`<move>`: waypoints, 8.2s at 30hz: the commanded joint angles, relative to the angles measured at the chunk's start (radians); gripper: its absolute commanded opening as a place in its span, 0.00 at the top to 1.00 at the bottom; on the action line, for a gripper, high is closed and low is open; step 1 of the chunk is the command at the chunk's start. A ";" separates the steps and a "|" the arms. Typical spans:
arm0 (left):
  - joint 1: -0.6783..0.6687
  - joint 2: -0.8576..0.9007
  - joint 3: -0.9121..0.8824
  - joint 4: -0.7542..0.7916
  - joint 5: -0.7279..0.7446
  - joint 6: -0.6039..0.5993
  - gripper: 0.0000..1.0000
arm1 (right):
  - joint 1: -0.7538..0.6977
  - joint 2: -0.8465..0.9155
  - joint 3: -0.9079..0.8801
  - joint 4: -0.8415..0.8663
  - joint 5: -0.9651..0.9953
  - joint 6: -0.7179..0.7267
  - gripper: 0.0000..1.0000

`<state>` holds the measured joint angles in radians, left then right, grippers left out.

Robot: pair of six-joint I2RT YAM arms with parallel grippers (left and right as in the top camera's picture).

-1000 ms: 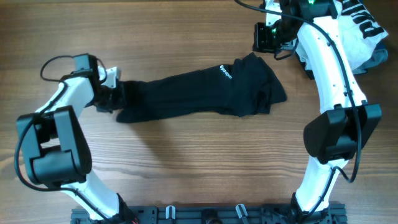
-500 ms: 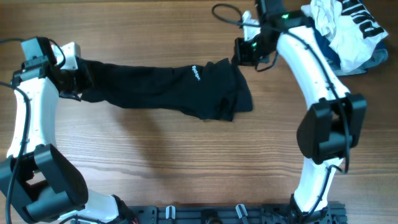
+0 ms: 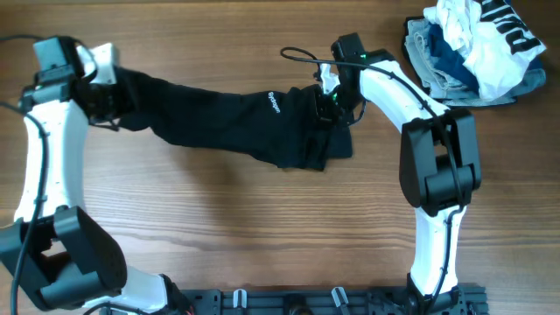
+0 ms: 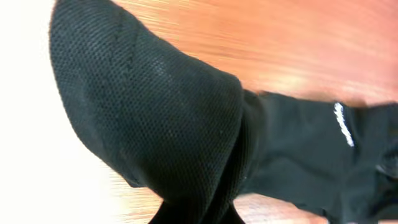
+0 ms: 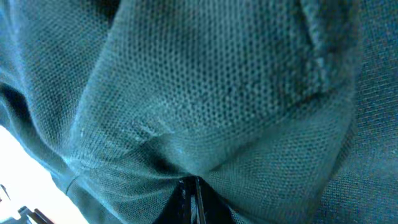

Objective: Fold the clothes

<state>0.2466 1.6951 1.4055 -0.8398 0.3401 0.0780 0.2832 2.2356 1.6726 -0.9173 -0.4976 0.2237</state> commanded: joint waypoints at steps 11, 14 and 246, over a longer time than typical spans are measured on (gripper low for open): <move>-0.303 0.092 0.021 -0.054 -0.147 0.018 0.96 | -0.004 0.016 -0.002 0.005 -0.023 0.018 0.96; -0.348 0.146 0.021 -0.042 -0.147 0.010 0.96 | -0.004 0.016 -0.002 0.005 -0.023 0.018 0.96; -0.222 0.085 0.150 -0.029 -0.185 -0.288 0.00 | 0.140 -0.255 -0.107 0.019 0.079 -0.252 0.50</move>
<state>0.0257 1.7695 1.5440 -0.8715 0.1612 -0.2081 0.4011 1.9732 1.6279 -0.8951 -0.4171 0.0525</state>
